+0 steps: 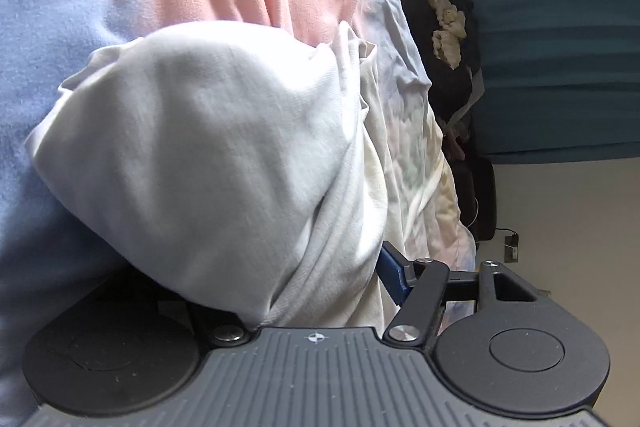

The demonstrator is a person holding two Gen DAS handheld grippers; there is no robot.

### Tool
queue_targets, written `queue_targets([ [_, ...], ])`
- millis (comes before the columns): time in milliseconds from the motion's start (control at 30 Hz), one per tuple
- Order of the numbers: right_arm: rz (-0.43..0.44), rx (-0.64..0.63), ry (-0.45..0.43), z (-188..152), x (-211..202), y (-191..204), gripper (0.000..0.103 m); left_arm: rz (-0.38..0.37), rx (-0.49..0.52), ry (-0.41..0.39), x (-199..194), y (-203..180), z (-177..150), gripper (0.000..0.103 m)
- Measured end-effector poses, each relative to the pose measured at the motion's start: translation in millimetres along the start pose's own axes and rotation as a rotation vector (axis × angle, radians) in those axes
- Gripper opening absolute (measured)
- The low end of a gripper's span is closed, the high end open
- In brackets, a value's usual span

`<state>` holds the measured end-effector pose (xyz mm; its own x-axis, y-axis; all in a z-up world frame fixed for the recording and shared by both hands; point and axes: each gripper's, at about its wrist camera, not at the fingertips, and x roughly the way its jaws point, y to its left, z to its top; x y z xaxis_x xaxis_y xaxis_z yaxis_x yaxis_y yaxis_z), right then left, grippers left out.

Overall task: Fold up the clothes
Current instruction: 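Roll both tools and pinch the white shirt bundle with both, then lift the shirt bundle with both tools and carry it toward the pillow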

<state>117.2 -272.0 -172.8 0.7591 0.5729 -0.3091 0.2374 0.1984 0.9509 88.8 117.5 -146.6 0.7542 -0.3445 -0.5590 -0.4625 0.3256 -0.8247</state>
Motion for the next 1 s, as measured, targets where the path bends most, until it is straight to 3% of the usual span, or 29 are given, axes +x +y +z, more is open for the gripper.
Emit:
queue_targets([
  [200, -0.01, 0.011, -0.017, -1, -5, -8, 0.056, 0.002, 0.022, -0.003, 1, 1, 0, 0.066],
  [400, -0.026, -0.019, -0.047, -8, -11, -12, 0.036, 0.03, 0.043, -0.012, 6, -2, -1, 0.042],
  [433, -0.032, -0.034, -0.053, -9, -12, -11, 0.035, 0.03, 0.045, -0.012, 5, -2, -1, 0.031],
  [467, -0.039, -0.053, -0.06, -10, -14, -8, 0.033, 0.021, 0.051, -0.01, 4, -2, -2, 0.027],
  [567, -0.064, -0.101, -0.083, -16, -23, 1, 0.03, 0.013, 0.098, -0.017, -8, -10, -5, 0.023],
  [667, -0.072, -0.105, -0.089, -19, -36, 14, 0.028, -0.033, 0.118, -0.019, -25, -20, -10, 0.022],
  [800, -0.014, -0.145, -0.121, -13, -65, 41, 0.028, -0.1, 0.158, -0.001, -43, -46, -23, 0.022],
  [1000, 0.053, -0.155, -0.188, 29, -96, 90, 0.027, -0.191, 0.2, 0.049, -43, -105, -57, 0.022],
])
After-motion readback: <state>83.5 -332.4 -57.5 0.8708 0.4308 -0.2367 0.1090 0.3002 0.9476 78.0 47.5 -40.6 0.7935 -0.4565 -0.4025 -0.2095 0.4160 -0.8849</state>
